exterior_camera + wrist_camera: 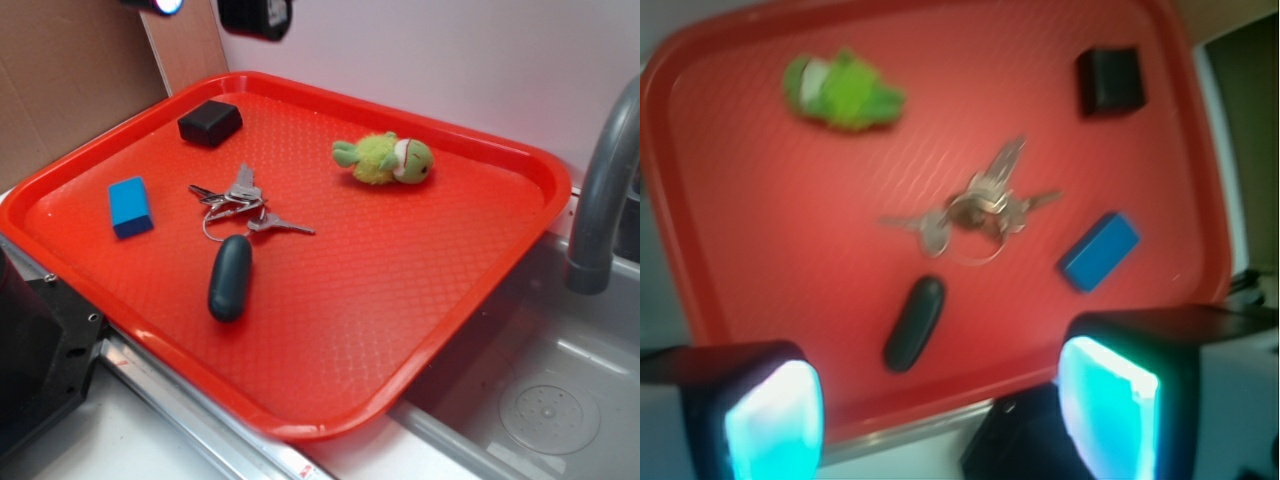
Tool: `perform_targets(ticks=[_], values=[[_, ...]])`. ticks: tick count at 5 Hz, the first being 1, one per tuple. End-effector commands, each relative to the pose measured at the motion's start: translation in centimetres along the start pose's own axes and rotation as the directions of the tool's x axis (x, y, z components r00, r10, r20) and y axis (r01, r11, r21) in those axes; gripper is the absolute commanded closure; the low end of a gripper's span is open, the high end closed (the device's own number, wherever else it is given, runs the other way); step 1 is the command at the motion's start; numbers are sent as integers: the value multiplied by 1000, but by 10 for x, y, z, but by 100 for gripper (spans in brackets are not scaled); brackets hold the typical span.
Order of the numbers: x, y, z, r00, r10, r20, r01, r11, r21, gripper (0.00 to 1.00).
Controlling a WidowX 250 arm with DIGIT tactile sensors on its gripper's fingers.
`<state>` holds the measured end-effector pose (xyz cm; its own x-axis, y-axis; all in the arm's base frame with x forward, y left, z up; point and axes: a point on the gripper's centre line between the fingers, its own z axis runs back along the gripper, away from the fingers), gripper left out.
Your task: Grab the plastic pickle.
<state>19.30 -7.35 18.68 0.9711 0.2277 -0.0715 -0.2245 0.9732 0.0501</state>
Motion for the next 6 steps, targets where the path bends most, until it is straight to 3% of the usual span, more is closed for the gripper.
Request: perform_targets(ticks=[1, 3, 4, 5, 6], values=[[-20, -9, -6, 996, -86, 30, 88, 995, -48, 0], [-20, -9, -6, 996, -86, 30, 88, 995, -48, 0], [-11, -16, -35, 999, -29, -27, 24, 988, -153, 0], [-24, -47, -56, 998, -57, -3, 55, 985, -164, 0], [-33, -49, -73, 997, -66, -45, 59, 986, -157, 0]])
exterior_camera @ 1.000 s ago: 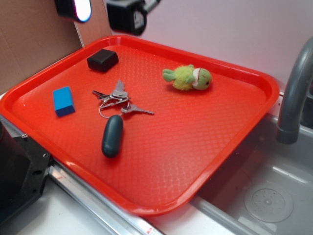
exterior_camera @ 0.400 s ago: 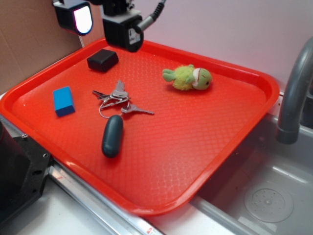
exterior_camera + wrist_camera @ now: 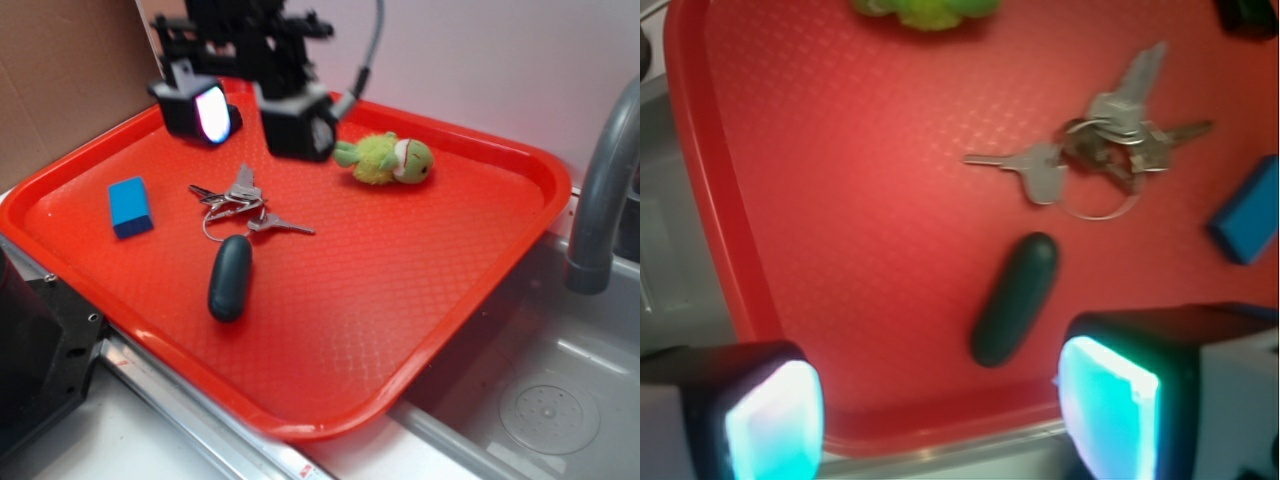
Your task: Grab the plastic pickle.
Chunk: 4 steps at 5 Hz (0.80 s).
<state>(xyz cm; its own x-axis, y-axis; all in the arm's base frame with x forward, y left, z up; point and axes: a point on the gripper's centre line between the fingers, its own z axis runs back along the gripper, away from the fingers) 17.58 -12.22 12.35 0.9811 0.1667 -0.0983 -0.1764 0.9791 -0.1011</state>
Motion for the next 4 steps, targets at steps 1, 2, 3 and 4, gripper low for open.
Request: perform_targets(ticks=[1, 2, 3, 4], values=[[-15, -3, -31, 997, -2, -71, 3, 1000, 11, 0], [-14, 18, -27, 998, 10, -69, -7, 999, 46, 0], [-13, 30, -25, 996, 1, -92, 1, 1000, 27, 0], [-14, 40, -24, 996, 13, -87, -13, 1000, 9, 0]])
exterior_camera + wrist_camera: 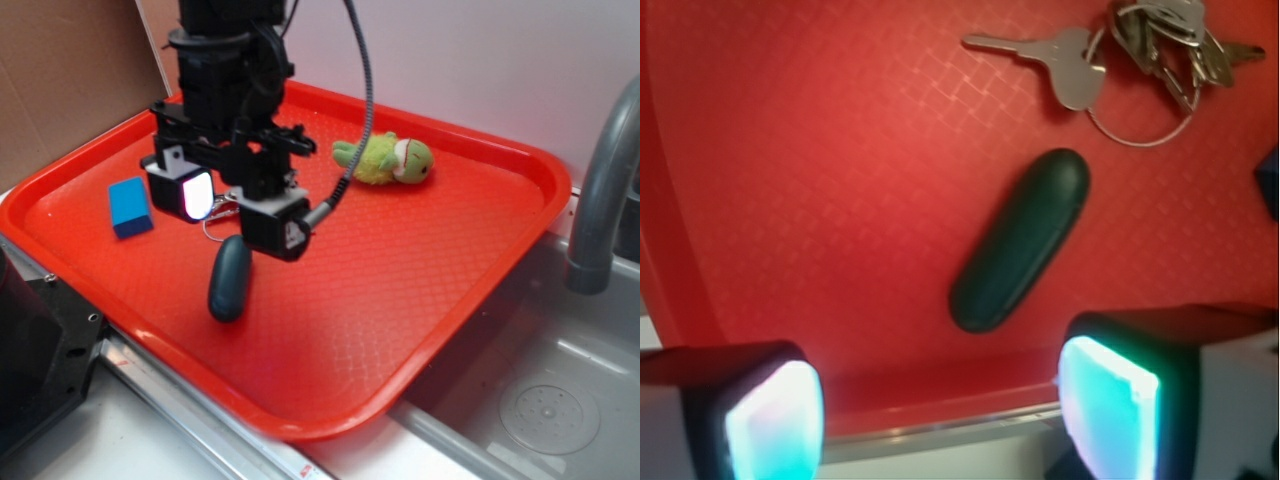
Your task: Grab the plastic pickle.
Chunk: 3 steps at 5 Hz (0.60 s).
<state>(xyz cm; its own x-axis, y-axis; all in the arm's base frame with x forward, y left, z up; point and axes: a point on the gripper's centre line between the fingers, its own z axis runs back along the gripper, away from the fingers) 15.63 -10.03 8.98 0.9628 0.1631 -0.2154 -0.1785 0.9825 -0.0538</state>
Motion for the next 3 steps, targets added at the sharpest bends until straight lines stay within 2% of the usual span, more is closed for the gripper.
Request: perform_targets(ticks=[1, 3], values=[[1, 9, -1, 998, -1, 59, 1, 1000, 1, 0], [24, 5, -33, 995, -32, 93, 24, 996, 82, 0]])
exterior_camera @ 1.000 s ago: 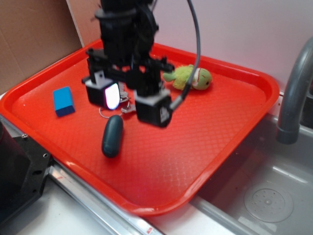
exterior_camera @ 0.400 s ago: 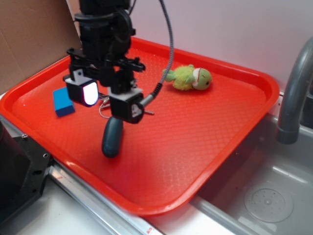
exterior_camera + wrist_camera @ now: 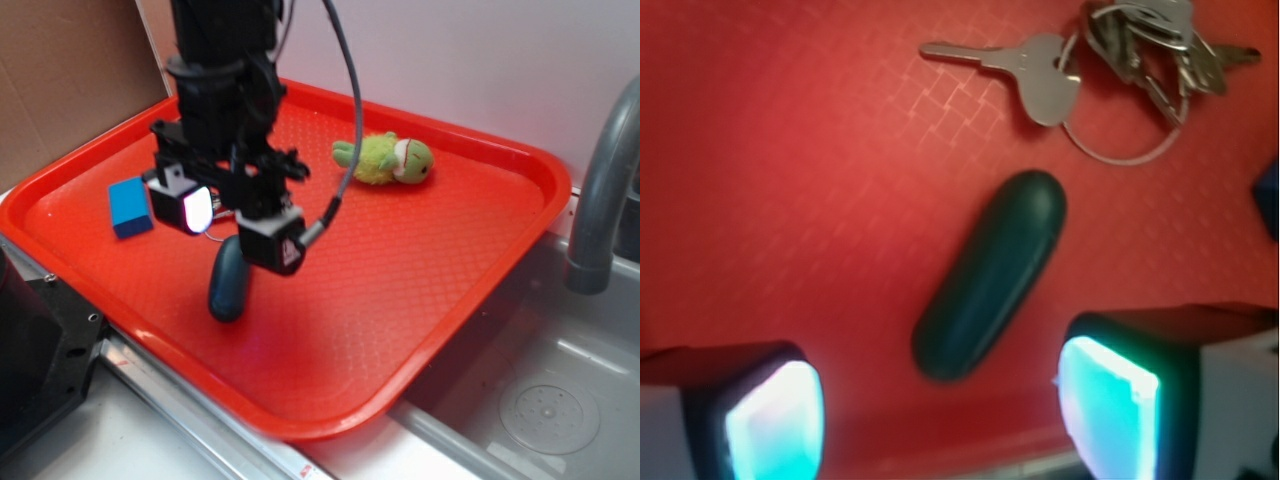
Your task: Grab the plastic pickle.
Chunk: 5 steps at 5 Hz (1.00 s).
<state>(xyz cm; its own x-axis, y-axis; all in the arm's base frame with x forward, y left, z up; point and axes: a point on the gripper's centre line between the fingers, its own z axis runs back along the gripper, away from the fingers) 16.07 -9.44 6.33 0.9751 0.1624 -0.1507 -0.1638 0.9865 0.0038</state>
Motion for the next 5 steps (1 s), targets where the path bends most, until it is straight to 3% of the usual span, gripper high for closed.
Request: perform_targets(ticks=[1, 3, 4, 5], values=[[12, 5, -17, 1000, 4, -20, -3, 999, 32, 0], [5, 25, -47, 994, 21, -105, -11, 996, 94, 0], [1, 32, -61, 992, 8, -127, 1, 997, 72, 100], [6, 31, -55, 988, -71, -138, 77, 997, 33, 100]])
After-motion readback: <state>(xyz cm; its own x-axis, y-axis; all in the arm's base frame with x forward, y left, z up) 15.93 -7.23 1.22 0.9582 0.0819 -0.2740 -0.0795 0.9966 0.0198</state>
